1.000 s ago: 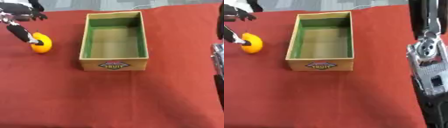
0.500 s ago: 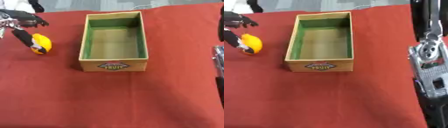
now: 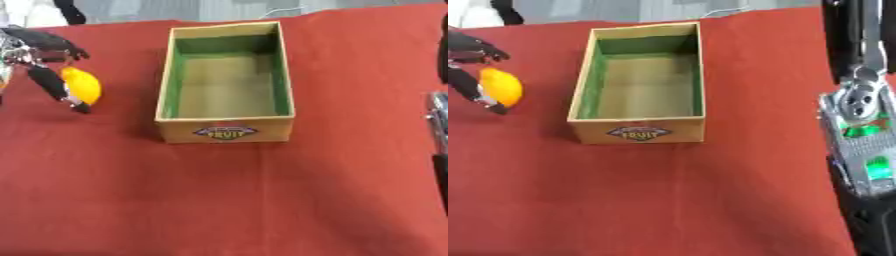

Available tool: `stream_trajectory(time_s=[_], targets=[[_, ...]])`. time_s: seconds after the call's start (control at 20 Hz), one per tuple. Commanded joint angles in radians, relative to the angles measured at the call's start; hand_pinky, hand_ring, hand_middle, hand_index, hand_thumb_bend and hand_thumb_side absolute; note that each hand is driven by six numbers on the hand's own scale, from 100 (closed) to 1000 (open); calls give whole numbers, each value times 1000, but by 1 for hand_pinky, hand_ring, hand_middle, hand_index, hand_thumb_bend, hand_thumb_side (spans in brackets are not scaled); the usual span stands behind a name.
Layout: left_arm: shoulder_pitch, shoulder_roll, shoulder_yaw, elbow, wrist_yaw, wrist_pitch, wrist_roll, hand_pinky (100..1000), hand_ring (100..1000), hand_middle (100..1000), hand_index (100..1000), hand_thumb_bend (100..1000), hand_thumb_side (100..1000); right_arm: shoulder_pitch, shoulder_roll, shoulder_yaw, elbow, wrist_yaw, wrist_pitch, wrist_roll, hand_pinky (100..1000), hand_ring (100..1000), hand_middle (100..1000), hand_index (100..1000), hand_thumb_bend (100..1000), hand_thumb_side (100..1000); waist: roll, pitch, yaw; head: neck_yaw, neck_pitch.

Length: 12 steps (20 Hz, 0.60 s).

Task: Pick up objects on the table and place them in the box.

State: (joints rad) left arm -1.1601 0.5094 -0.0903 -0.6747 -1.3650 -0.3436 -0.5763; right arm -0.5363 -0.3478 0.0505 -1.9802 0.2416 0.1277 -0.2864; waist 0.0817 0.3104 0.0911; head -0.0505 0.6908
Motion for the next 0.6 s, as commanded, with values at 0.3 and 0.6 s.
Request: stream_trajectory(time_s=[0.3, 0.6], targets=[[-22, 22, 53, 37, -25, 61, 58, 684, 809, 861, 1000, 792, 661, -17, -24, -1, -20, -8, -3, 4, 796, 727, 539, 824, 100, 1000, -2, -11, -6, 4, -16], [-21, 19, 72, 61, -23, 108, 85, 676, 799, 850, 1000, 760, 660, -22, -29, 1, -20, -9, -1, 7, 797, 728, 539, 825, 100, 1000, -4, 0, -11, 5, -12]])
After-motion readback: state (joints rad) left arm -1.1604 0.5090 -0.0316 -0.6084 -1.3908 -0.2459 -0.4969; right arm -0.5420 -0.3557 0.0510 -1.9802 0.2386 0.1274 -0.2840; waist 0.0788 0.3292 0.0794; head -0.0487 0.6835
